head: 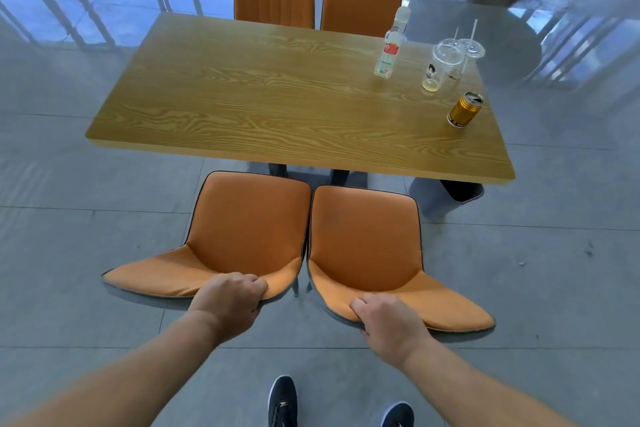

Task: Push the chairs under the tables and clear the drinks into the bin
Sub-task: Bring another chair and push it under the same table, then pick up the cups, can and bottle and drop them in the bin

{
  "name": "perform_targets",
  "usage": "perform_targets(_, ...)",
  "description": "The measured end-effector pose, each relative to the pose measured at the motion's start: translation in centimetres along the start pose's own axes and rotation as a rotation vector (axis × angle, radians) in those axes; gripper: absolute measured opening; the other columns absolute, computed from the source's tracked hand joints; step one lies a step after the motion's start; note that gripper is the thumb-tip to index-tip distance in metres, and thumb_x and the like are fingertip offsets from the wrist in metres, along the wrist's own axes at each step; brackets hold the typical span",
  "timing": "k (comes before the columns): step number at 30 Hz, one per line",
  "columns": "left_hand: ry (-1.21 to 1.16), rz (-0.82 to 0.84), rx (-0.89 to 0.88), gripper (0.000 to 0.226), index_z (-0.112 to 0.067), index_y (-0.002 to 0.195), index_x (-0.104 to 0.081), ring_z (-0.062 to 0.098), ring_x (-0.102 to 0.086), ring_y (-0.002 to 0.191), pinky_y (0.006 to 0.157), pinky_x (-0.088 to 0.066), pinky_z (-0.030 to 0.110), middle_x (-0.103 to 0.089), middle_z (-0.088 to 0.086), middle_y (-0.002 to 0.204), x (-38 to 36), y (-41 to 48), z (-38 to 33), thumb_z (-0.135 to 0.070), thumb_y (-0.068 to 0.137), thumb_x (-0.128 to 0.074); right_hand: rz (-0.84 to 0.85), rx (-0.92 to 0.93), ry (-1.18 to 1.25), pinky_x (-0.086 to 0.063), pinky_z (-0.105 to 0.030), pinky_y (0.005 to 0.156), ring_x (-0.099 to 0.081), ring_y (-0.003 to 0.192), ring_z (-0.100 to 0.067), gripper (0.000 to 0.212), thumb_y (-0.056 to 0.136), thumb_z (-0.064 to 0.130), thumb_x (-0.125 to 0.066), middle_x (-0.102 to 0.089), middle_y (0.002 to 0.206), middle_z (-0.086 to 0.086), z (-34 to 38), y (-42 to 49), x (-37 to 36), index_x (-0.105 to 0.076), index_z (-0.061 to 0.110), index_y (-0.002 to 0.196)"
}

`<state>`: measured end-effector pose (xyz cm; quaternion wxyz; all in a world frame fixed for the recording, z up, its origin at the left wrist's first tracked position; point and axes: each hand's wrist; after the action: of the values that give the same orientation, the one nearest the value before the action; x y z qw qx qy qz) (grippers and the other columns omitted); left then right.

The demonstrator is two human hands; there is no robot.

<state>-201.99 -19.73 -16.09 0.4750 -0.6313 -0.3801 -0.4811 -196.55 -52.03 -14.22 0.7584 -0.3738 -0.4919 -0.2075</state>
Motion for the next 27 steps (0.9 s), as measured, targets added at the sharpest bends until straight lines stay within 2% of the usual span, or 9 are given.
perform_targets(6, -0.009, 0.023, 0.039, 0.013, -0.031, 0.087, -0.063, 0.008, -0.052, 0.058, 0.052, -0.048, 0.021, -0.06, -0.014, 0.075, 0.7, 1.1, -0.4, -0.042, 0.093, -0.06, 0.019, 0.008, -0.023, -0.039, -0.027, 0.067, -0.054, 0.084, -0.019, 0.008, 0.09, 0.018, -0.059, -0.06, 0.094, 0.004, -0.5, 0.8, 0.9, -0.055, 0.025, 0.092)
perform_targets(9, -0.07, 0.143, 0.163, 0.036, -0.037, 0.099, -0.06, 0.006, -0.054, 0.069, 0.059, -0.048, 0.02, -0.057, -0.019, 0.083, 1.5, 1.7, -1.4, -0.069, 0.087, -0.049, 0.077, -0.03, 0.012, -0.04, -0.031, 0.072, -0.055, 0.094, -0.021, 0.013, 0.094, 0.036, -0.059, -0.055, 0.1, 0.005, -0.1, 0.7, 1.4, -0.052, 0.026, 0.098)
perform_targets(12, -0.347, 0.31, 0.347, 0.07, -0.042, 0.121, -0.055, 0.005, -0.058, 0.087, 0.067, -0.05, 0.023, -0.062, -0.017, 0.11, 4.2, 4.2, -3.7, -0.091, 0.072, -0.048, 0.151, -0.186, 0.233, -0.047, -0.038, 0.092, -0.051, 0.114, -0.02, 0.064, 0.091, 0.077, -0.043, -0.056, 0.125, 0.006, 0.0, 0.1, 3.4, -0.054, 0.03, 0.132)
perform_targets(13, -0.421, 0.303, 0.38, 0.079, -0.04, 0.129, -0.054, 0.005, -0.057, 0.093, 0.069, -0.05, 0.025, -0.062, -0.013, 0.121, 5.3, 5.4, -4.7, -0.093, 0.071, -0.048, 0.105, -0.251, 0.345, -0.046, -0.038, 0.096, -0.049, 0.12, -0.017, 0.07, 0.09, 0.081, -0.036, -0.055, 0.132, 0.008, -0.3, -0.2, 4.5, -0.052, 0.032, 0.138)
perform_targets(15, -0.441, 0.21, 0.375, 0.086, -0.037, 0.137, -0.052, 0.008, -0.057, 0.102, 0.073, -0.05, 0.027, -0.06, -0.01, 0.134, 8.1, 8.0, -7.1, -0.092, 0.072, -0.047, -0.071, -0.347, 0.453, -0.047, -0.035, 0.1, -0.049, 0.125, -0.014, 0.063, 0.095, 0.074, -0.037, -0.055, 0.14, 0.01, -1.9, -1.2, 7.0, -0.052, 0.033, 0.14)
perform_targets(17, -0.365, 0.118, 0.314, 0.085, -0.036, 0.141, -0.049, 0.013, -0.057, 0.115, 0.085, -0.053, 0.034, -0.057, -0.009, 0.141, 11.5, 10.8, -10.1, -0.089, 0.074, -0.049, -0.229, -0.406, 0.438, -0.048, -0.034, 0.099, -0.051, 0.126, -0.013, 0.052, 0.099, 0.063, -0.045, -0.056, 0.141, 0.01, -4.5, -3.0, 9.7, -0.053, 0.033, 0.14)
perform_targets(20, -0.239, 0.041, 0.216, 0.086, -0.034, 0.149, -0.041, 0.02, -0.048, 0.131, 0.1, -0.049, 0.043, -0.049, -0.005, 0.15, 17.2, 14.9, -15.8, -0.084, 0.079, -0.051, -0.394, -0.472, 0.393, -0.048, -0.035, 0.094, -0.053, 0.124, -0.017, 0.048, 0.098, 0.057, -0.05, -0.06, 0.134, 0.005, -9.8, -7.5, 14.4, -0.057, 0.028, 0.136)
perform_targets(23, -0.209, -0.06, 0.124, 0.084, -0.034, 0.151, -0.039, 0.021, -0.043, 0.136, 0.103, -0.047, 0.046, -0.045, -0.006, 0.152, 22.5, 18.5, -22.4, -0.08, 0.082, -0.054, -0.495, -0.52, 0.328, -0.05, -0.042, 0.091, -0.056, 0.117, -0.025, 0.049, 0.094, 0.056, -0.054, -0.064, 0.123, -0.002, -15.7, -13.0, 18.9, -0.061, 0.022, 0.128)
perform_targets(27, -0.23, -0.194, 0.008, 0.087, -0.033, 0.15, -0.038, 0.021, -0.049, 0.133, 0.098, -0.051, 0.044, -0.043, -0.008, 0.154, 28.5, 22.3, -32.6, -0.08, 0.079, -0.059, -0.661, -0.553, 0.276, -0.05, -0.04, 0.083, -0.059, 0.108, -0.03, 0.047, 0.088, 0.059, -0.061, -0.067, 0.115, -0.003, -23.1, -21.0, 24.0, -0.064, 0.023, 0.118)
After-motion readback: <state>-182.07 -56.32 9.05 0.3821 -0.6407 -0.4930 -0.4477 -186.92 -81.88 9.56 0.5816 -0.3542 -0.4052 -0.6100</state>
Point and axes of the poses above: each hand's wrist, its own y-axis towards the middle knuckle, its own x-axis out of the back of the hand, z = x × y
